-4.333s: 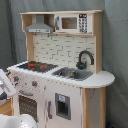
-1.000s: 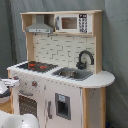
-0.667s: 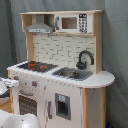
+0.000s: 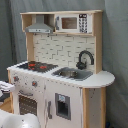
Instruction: Play with the kitchen
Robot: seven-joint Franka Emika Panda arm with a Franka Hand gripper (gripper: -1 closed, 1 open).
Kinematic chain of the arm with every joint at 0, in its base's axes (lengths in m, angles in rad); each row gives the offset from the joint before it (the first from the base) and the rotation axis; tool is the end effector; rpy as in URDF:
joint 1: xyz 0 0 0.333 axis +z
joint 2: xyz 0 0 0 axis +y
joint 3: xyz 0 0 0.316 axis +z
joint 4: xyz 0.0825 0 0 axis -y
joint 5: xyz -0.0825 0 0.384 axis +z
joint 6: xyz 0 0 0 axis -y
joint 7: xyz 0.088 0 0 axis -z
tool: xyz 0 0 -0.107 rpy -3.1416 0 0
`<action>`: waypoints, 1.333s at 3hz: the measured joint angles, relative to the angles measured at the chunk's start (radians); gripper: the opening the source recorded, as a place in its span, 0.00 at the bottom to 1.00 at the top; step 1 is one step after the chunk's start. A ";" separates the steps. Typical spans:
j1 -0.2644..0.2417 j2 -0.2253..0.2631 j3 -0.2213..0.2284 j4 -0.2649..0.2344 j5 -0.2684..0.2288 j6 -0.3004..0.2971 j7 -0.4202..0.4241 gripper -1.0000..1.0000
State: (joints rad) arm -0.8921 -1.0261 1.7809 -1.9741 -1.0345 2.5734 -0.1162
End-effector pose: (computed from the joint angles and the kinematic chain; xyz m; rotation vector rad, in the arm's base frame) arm 0.3031 0.5510 0.3155 0.6507 1.4994 0.5633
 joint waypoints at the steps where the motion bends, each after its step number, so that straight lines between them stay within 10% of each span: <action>1: 0.070 0.010 -0.030 -0.030 0.011 -0.057 -0.013 1.00; 4: 0.275 0.079 -0.241 -0.138 0.012 -0.145 -0.153 1.00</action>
State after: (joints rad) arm -0.6166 -0.9466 1.5394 -2.1121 -1.0229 2.4287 -0.2691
